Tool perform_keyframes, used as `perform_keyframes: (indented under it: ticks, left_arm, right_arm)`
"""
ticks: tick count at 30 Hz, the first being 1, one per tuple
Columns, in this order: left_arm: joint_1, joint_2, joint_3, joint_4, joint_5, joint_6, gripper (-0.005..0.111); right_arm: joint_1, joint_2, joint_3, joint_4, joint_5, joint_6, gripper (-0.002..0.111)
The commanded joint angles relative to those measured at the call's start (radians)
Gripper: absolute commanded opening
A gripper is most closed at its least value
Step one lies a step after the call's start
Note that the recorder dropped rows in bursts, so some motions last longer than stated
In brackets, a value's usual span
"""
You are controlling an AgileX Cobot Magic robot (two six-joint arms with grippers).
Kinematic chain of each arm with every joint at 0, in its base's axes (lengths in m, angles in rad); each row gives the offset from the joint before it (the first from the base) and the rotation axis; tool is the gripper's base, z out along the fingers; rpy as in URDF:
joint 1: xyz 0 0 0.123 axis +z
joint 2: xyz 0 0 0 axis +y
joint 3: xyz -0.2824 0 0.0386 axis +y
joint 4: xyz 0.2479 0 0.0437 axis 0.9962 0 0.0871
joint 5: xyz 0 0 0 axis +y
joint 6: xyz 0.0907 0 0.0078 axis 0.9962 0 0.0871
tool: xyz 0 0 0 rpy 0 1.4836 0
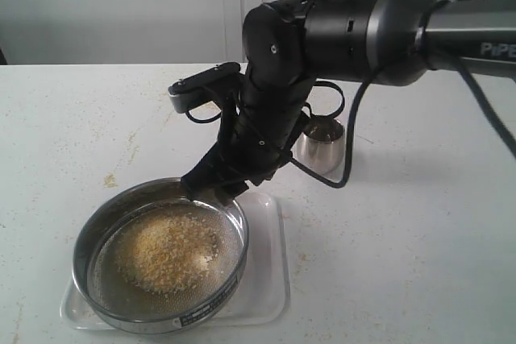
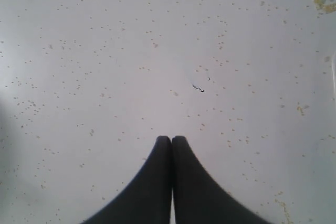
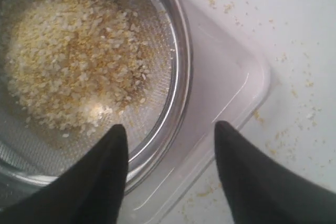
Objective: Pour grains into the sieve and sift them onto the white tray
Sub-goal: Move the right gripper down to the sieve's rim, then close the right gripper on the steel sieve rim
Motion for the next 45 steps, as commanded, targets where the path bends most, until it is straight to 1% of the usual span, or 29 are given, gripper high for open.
perform_keyframes:
  ticks: [1, 11, 21, 28, 32, 34, 45]
  left_arm:
    - [0.001, -0.011, 0.008, 0.002, 0.011, -0.003, 0.0]
    - [0.001, -0.011, 0.008, 0.002, 0.011, -0.003, 0.0]
    - [0.001, -0.011, 0.008, 0.002, 0.011, -0.003, 0.0]
    - [0.001, -0.011, 0.008, 0.002, 0.011, -0.003, 0.0]
    - [0.001, -0.011, 0.008, 0.002, 0.011, -0.003, 0.0]
    - [0.001, -0.011, 0.008, 0.002, 0.011, -0.003, 0.0]
    - [0.001, -0.011, 0.008, 0.002, 0.011, -0.003, 0.0]
  right_arm:
    - [-0.03, 0.062, -0.036, -0.011, 0.009, 0.027, 0.056]
    - [-0.028, 0.142, -0.047, -0.009, 0.011, 0.027, 0.056]
    - [-0.026, 0.178, -0.047, -0.01, -0.035, 0.027, 0.049]
    - [-0.026, 0.218, -0.047, -0.005, -0.049, 0.041, 0.048]
    - [-0.026, 0.222, -0.047, -0.005, -0.057, 0.041, 0.04]
    - [-0.026, 0.226, -0.047, -0.005, -0.057, 0.041, 0.038]
    - [-0.026, 0.245, -0.047, -0.005, -0.054, 0.041, 0.037]
